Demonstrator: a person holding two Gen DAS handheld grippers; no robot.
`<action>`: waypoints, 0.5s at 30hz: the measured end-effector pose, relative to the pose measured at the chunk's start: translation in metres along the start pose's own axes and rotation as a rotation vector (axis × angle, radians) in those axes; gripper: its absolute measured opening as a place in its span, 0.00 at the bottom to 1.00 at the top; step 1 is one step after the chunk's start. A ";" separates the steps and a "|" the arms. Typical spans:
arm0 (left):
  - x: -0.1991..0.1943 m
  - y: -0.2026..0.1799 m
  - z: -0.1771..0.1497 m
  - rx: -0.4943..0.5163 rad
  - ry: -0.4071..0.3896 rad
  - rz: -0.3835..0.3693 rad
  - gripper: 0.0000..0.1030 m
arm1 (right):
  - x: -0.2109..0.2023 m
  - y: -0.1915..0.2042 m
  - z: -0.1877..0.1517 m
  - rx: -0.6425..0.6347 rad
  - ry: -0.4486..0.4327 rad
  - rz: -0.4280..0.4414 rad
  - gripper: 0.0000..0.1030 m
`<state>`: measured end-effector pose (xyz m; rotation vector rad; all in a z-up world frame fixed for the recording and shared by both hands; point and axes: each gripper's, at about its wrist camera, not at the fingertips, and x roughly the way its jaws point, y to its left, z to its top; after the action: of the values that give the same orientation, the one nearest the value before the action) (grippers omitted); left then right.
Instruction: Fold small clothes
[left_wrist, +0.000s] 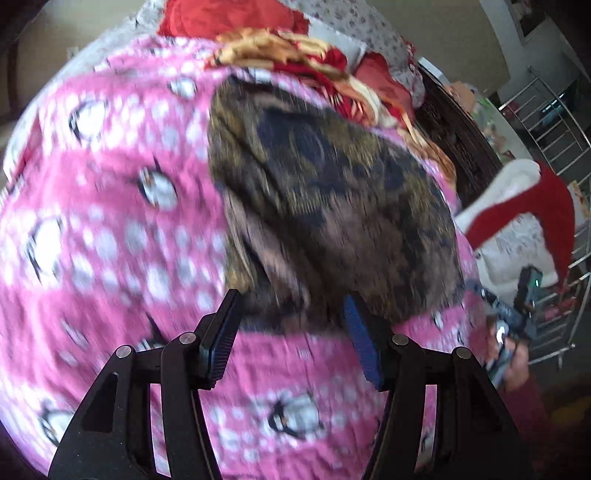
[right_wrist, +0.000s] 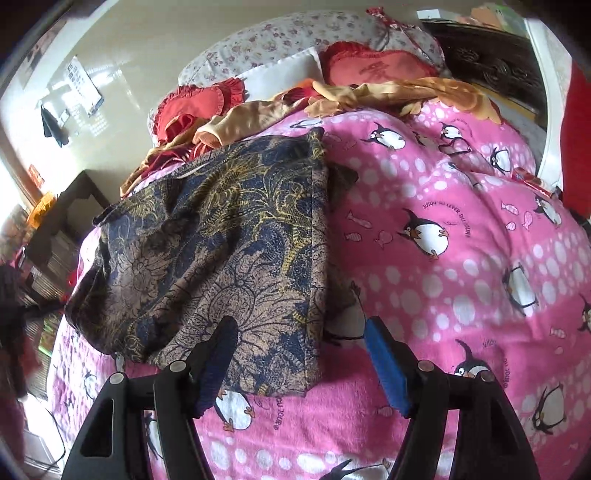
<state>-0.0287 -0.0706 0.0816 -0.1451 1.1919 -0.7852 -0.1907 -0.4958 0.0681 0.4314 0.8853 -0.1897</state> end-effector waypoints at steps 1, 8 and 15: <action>0.005 -0.001 -0.007 0.009 0.017 -0.016 0.55 | -0.001 0.001 0.000 -0.004 -0.008 0.000 0.67; 0.027 -0.007 -0.001 -0.014 -0.031 -0.062 0.56 | 0.013 -0.006 0.000 0.030 0.017 -0.012 0.70; 0.046 -0.010 -0.002 0.059 0.066 0.020 0.22 | 0.027 -0.009 -0.005 0.052 0.075 0.067 0.06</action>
<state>-0.0279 -0.1053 0.0503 -0.0589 1.2296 -0.8117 -0.1804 -0.5008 0.0413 0.5183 0.9396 -0.1360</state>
